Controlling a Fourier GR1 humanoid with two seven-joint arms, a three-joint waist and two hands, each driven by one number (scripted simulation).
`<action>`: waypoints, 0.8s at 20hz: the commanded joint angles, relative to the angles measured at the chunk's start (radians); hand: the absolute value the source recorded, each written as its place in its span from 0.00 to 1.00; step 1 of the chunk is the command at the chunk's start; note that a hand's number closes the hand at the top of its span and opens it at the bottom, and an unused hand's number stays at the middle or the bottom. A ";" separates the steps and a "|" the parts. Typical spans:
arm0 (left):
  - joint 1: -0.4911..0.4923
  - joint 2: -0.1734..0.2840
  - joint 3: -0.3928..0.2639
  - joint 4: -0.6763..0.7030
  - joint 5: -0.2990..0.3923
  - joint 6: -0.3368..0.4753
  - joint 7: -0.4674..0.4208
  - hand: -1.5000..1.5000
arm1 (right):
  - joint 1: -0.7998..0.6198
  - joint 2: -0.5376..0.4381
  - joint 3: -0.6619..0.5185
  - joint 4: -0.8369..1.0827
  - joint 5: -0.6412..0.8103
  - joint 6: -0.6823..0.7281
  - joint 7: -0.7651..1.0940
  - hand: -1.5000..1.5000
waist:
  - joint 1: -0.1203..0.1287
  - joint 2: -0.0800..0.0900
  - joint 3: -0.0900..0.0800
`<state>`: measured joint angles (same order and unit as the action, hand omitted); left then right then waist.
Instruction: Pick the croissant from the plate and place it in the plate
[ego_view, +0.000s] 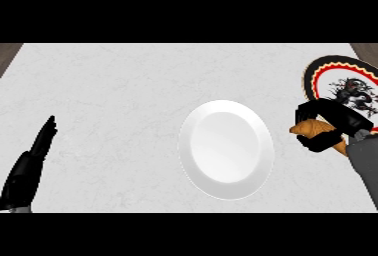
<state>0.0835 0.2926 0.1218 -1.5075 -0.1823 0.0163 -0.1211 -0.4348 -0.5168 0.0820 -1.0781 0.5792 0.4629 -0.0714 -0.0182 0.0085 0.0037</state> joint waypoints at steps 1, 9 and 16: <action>0.006 0.009 0.022 -0.005 0.003 0.011 -0.006 0.50 | 0.019 -0.265 -0.117 0.086 0.017 0.001 -0.113 1.00 | -0.028 0.020 0.009; 0.009 0.000 0.008 -0.009 0.012 -0.006 -0.013 0.50 | 0.013 -0.499 -0.320 0.287 -0.010 -0.173 -0.380 1.00 | 0.009 0.028 0.016; -0.005 -0.019 -0.013 -0.010 0.004 -0.001 -0.013 0.50 | -0.022 -0.577 -0.471 0.423 -0.087 -0.301 -0.628 1.00 | 0.026 0.025 0.017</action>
<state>0.0929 0.2782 0.1163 -1.5189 -0.1755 0.0157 -0.1415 -0.4376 -1.0462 -0.3126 -0.7206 0.5306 0.2186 -0.5716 0.0027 0.0335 0.0196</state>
